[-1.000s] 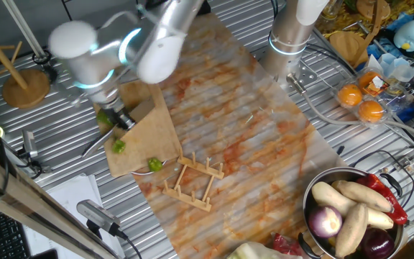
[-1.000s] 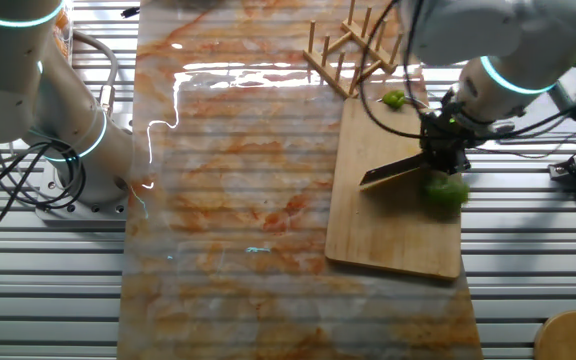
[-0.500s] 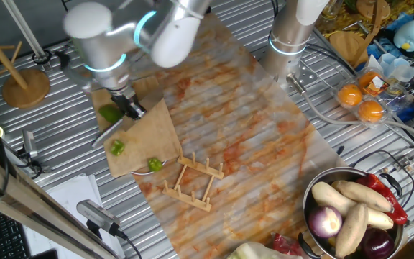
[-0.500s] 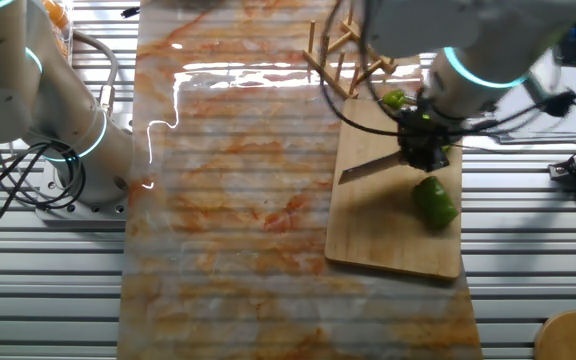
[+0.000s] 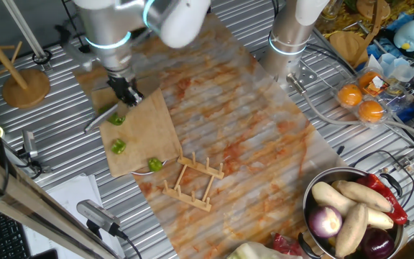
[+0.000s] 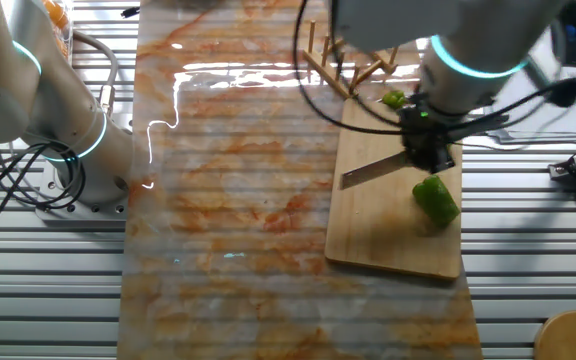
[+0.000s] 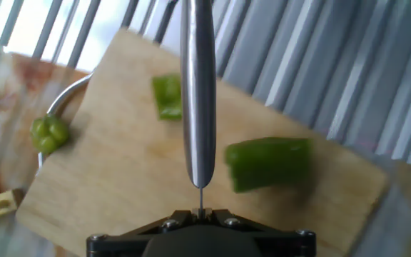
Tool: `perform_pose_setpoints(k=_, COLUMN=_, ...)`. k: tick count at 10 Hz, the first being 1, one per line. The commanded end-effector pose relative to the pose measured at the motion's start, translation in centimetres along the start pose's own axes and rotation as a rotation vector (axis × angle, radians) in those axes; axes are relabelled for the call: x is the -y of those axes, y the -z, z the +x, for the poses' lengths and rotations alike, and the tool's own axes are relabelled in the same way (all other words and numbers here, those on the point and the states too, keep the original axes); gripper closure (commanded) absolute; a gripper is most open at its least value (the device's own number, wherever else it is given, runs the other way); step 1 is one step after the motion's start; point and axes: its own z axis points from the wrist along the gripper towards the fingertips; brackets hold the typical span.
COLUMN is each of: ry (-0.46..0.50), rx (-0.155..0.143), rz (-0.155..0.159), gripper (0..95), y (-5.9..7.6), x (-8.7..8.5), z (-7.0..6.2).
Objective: Chop the chili peppers
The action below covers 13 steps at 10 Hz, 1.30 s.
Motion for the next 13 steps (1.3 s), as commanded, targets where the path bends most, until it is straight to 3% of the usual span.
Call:
perform_pose_setpoints(k=1, ry=-0.009, rx=0.003, rz=0.015, gripper=95.0, y=0.8, x=1.2, z=-1.1)
perform_pose_setpoints(k=4, ry=0.008, rx=0.018, rz=0.027, gripper=95.0, y=1.2, x=2.8, z=-2.0)
perform_pose_setpoints(k=6, ry=0.033, rx=0.049, rz=0.031, gripper=95.0, y=0.4, x=3.7, z=-1.6)
perform_pose_setpoints(k=7, ry=0.038, rx=0.050, rz=0.034, gripper=95.0, y=-0.4, x=3.9, z=-1.8)
perform_pose_setpoints(k=9, ry=0.034, rx=0.051, rz=0.035, gripper=95.0, y=-1.4, x=4.2, z=-2.1)
perform_pose_setpoints(k=11, ry=0.035, rx=0.051, rz=0.040, gripper=95.0, y=-1.4, x=4.2, z=-2.0)
perform_pose_setpoints(k=13, ry=0.030, rx=0.073, rz=0.041, gripper=95.0, y=-1.4, x=4.2, z=-2.1)
